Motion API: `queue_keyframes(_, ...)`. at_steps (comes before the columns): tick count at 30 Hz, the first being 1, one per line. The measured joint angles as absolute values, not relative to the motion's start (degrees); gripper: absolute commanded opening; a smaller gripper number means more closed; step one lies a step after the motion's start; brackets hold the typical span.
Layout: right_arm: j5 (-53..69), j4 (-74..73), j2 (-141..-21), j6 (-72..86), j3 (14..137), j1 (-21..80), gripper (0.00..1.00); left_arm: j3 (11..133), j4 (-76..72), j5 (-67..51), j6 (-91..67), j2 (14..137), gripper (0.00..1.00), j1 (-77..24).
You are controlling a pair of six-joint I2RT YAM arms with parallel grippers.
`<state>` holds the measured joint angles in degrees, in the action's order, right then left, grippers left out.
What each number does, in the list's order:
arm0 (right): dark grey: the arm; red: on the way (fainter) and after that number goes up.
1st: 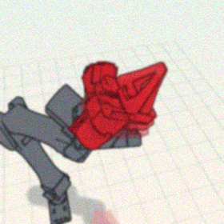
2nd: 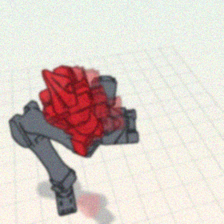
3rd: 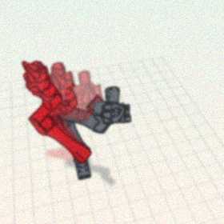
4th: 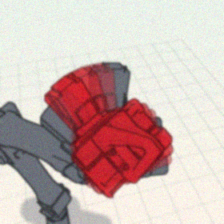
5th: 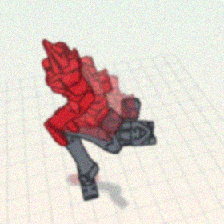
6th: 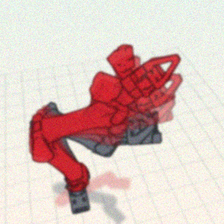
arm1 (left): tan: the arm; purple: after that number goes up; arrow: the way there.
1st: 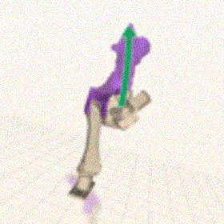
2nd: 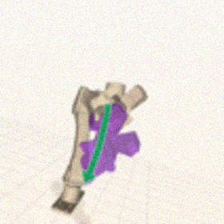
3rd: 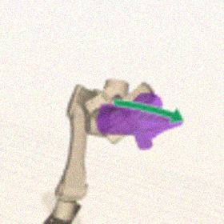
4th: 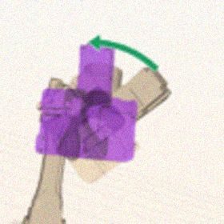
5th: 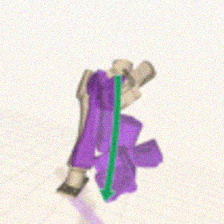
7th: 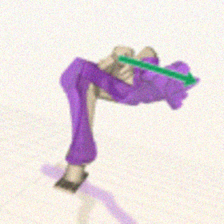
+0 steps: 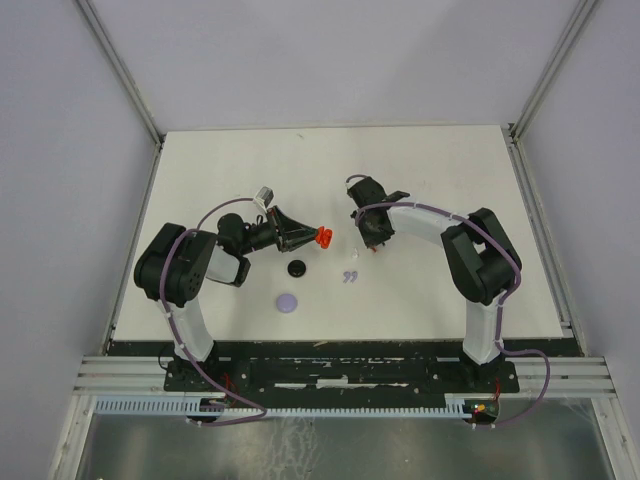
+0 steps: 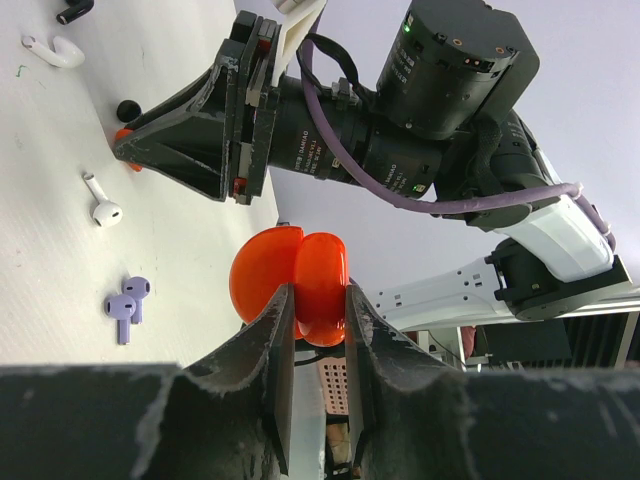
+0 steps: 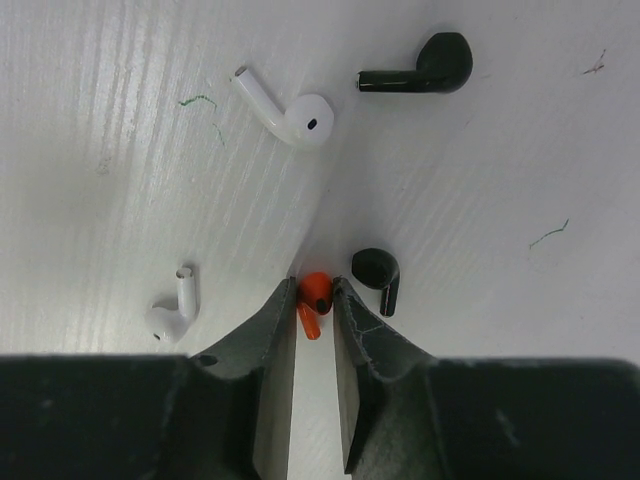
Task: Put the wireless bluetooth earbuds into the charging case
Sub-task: Pick up the earbud from the charging case.
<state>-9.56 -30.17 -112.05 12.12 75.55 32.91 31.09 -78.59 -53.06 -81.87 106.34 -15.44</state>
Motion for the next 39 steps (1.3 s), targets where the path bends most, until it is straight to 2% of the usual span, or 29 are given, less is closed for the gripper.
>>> queue_keyframes(9,-9.61,-30.30,-112.07,11.75,75.79,32.91,0.06,31.09,-78.59,-53.06,-81.87,106.34,0.03,-15.44)
queue_keyframes(13,-9.37,-26.57,-107.48,11.70,70.85,32.91,0.05,31.09,-78.59,-53.04,-82.02,106.34,0.03,-15.44)
queue_keyframes(24,-2.94,0.89,-73.78,12.62,51.46,32.91,0.02,30.83,-81.12,-52.14,-84.82,107.33,0.03,-17.21)
queue_keyframes(28,0.40,11.11,-70.65,13.02,46.50,32.91,0.02,30.92,-84.60,-51.90,-88.09,110.37,0.03,-18.46)
queue_keyframes(39,9.61,32.47,-72.01,9.47,36.38,34.72,0.02,31.57,-86.76,-50.63,-91.92,111.63,0.03,-19.77)
